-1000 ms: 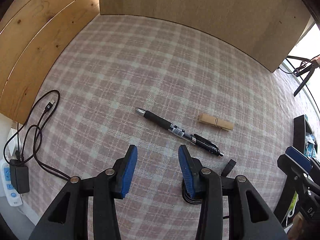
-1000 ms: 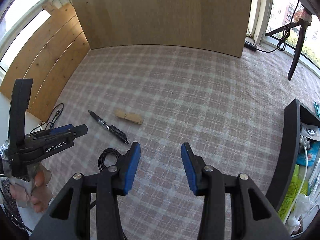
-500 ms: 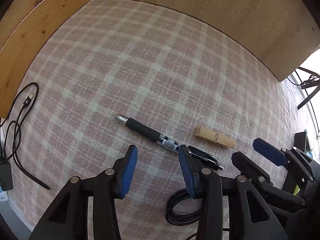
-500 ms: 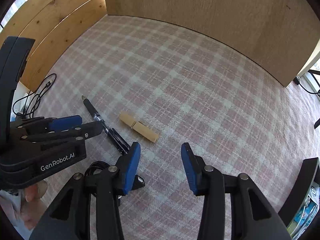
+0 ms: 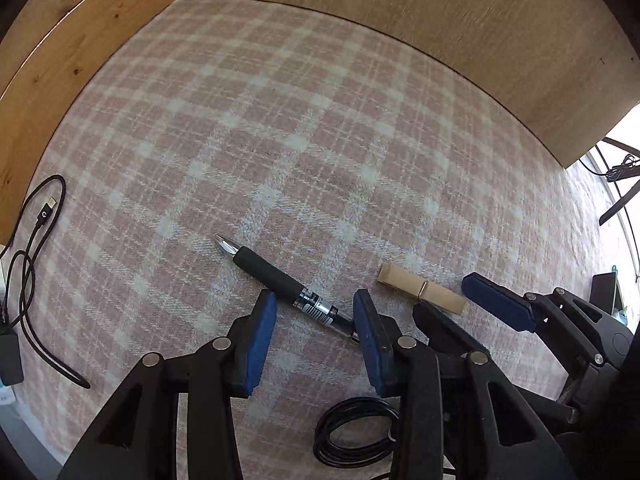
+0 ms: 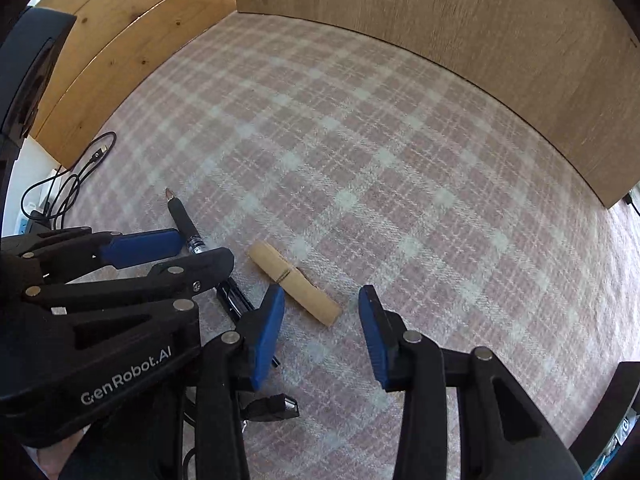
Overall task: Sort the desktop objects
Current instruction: 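Grasp the black pen with the left gripper while the right grasps the wooden clothespin, then carry the pen and wooden clothespin into the black tray and open both grippers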
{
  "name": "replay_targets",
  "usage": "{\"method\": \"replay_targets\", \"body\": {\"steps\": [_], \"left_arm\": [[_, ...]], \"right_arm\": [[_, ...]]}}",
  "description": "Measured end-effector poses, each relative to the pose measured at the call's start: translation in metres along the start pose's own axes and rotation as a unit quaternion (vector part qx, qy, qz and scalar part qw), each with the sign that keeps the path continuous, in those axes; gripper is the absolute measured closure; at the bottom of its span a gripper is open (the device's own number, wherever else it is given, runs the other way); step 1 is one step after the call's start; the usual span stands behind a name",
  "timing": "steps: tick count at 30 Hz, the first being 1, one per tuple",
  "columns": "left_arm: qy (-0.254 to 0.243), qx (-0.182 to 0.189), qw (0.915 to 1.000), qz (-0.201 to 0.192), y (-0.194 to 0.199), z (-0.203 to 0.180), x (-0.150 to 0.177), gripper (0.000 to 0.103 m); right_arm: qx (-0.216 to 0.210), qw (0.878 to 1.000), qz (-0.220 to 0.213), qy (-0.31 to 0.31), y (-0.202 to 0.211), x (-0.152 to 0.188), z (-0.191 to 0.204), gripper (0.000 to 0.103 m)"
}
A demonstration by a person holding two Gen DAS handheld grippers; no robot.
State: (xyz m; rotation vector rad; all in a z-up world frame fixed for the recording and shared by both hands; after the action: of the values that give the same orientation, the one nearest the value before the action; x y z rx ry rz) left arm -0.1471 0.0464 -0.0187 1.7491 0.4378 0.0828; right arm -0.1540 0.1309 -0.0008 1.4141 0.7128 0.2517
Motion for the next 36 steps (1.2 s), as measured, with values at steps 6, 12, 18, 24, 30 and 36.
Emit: {"method": "replay_targets", "body": {"steps": [6,12,18,24,30,36], "left_arm": [[-0.022,-0.019,0.9995,-0.013,0.0,0.003,-0.004,0.078],[-0.029,-0.032,0.9987,-0.026,0.004,0.028,-0.011,0.08],[0.006,-0.005,0.9996,-0.028,0.014,0.06,-0.017,0.093],[-0.004,0.006,0.9989,-0.045,0.034,0.066,-0.016,0.093],[-0.001,0.024,0.9985,-0.05,0.055,0.077,-0.012,0.093],[-0.035,0.047,0.9959,-0.069,0.088,0.056,-0.012,0.093]], "right_arm": [[0.009,1.0,-0.005,0.002,-0.002,0.0,-0.003,0.077],[0.003,1.0,-0.007,-0.031,-0.004,0.004,-0.019,0.089],[-0.008,0.998,-0.017,-0.068,0.0,0.006,-0.03,0.092],[-0.01,0.995,-0.04,-0.095,0.018,0.005,-0.044,0.092],[-0.018,0.99,-0.066,-0.12,0.043,0.009,-0.06,0.092],[-0.011,0.985,-0.079,-0.154,0.077,0.03,-0.07,0.092]]}}
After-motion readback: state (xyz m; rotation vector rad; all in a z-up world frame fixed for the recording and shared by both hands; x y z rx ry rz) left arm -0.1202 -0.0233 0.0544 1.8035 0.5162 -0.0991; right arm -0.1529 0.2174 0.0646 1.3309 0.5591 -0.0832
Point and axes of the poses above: each gripper's, at about its wrist camera, not at the fingertips, and y roughly against the way its jaws point, z to its left, x to its underside, the point moved 2 cm from there along -y, roughly the way its jaws point, and after that the axes turned 7 degrees about x, right-handed, at the moved point
